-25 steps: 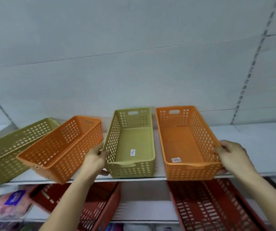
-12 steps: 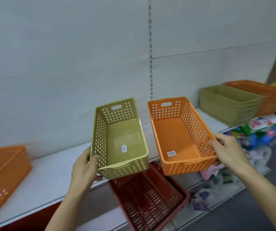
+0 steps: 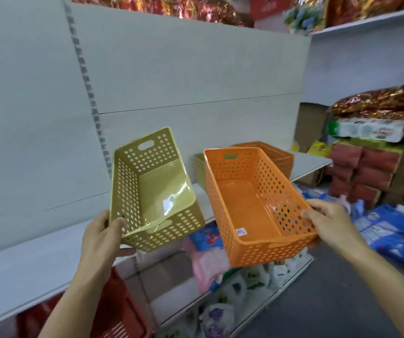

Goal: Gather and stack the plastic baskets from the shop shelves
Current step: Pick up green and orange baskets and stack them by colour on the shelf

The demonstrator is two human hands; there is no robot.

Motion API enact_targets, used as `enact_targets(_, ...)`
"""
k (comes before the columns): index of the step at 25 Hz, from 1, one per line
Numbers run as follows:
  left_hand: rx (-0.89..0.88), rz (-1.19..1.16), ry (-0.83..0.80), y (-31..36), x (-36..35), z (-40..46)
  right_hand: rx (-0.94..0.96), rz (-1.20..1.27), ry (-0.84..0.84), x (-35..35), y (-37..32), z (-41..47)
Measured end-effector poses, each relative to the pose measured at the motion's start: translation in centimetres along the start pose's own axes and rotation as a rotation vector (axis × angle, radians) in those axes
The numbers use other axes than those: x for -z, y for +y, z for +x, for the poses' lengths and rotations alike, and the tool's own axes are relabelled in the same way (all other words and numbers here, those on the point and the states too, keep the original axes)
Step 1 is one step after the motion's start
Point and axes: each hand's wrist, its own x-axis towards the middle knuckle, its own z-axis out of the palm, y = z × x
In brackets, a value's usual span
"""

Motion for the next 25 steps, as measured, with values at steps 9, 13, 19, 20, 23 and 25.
enact_targets(9,-0.094,-0.061,0.042,8.3,-16.6,3.8,-0.008,0.113,0.136,9.7,3.1,17.7)
enact_targets(13,-0.127,-0.087,0.093,8.7,-21.9,7.3,0.055,0.132,0.127,8.0,3.3,26.2)
enact_targets(19,-0.118,-0.133,0.195,8.3,-29.2,13.5,0.176,0.112,0.160,3.9,5.3,37.9)
enact_targets(20,-0.112,-0.126,0.210,8.2,-30.5,14.3,0.187,0.105,0.158,3.3,6.1,39.8)
enact_targets(23,-0.097,-0.072,0.241,7.8,-32.9,15.8,0.181,0.029,0.126,1.9,8.1,43.7)
enact_targets(25,-0.086,-0.013,0.263,7.4,-34.1,16.4,0.170,-0.006,0.085,1.1,9.0,45.0)
